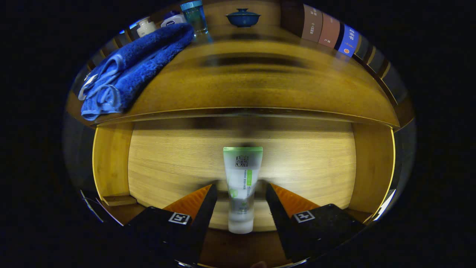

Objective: Pull open the drawer, take out the items inside it, and place them on the countertop above the cabinet.

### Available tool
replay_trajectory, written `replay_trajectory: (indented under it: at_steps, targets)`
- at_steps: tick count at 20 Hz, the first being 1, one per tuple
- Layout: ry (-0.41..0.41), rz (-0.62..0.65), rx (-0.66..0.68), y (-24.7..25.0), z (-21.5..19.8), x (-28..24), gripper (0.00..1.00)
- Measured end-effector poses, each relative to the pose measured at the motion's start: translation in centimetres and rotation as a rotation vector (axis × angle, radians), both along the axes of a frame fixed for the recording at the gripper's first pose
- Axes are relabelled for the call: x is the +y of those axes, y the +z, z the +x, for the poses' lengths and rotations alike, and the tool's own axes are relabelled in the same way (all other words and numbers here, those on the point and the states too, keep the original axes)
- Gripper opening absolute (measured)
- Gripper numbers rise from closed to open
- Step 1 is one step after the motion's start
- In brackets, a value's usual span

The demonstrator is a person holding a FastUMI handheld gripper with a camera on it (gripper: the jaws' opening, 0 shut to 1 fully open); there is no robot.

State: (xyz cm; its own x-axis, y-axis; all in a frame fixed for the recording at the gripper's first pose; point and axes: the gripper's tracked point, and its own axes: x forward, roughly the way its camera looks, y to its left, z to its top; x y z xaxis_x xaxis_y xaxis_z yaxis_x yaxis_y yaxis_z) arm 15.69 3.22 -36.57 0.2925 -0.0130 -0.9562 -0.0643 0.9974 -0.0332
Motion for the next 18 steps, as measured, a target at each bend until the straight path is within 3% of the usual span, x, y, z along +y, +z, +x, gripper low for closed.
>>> replay_trajectory:
  at_steps: [3,8,18]
  targets:
    - [0.003,-0.013,0.028,-1.2,-0.2,-0.2,0.66]
    - [0.077,-0.047,0.019,-0.8,-0.3,-0.4,0.36]
    - [0.058,0.032,-0.116,4.5,-2.4,-0.2,0.36]
